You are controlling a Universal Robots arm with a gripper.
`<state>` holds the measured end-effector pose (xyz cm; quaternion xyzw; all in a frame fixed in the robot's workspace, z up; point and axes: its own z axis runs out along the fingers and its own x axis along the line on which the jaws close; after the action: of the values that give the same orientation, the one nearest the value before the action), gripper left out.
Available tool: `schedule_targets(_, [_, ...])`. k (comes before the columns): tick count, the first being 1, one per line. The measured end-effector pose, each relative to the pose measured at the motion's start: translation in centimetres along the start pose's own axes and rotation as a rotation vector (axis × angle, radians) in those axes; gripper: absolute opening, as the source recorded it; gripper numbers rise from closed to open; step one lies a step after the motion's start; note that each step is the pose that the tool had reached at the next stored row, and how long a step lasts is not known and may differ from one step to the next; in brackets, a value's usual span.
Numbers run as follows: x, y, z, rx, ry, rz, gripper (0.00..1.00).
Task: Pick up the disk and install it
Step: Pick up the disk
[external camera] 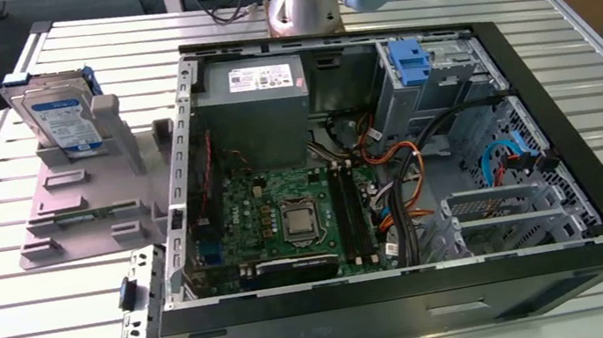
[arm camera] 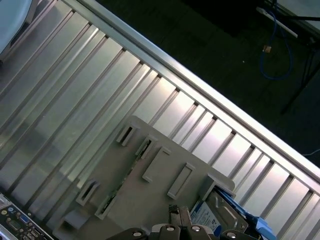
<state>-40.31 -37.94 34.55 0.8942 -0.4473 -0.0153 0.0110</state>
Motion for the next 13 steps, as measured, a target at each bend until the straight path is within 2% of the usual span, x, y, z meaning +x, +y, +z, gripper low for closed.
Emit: schedule_targets(13, [0.0,0.0,0.0,-0.0004,0.0006,-0.018,0.1])
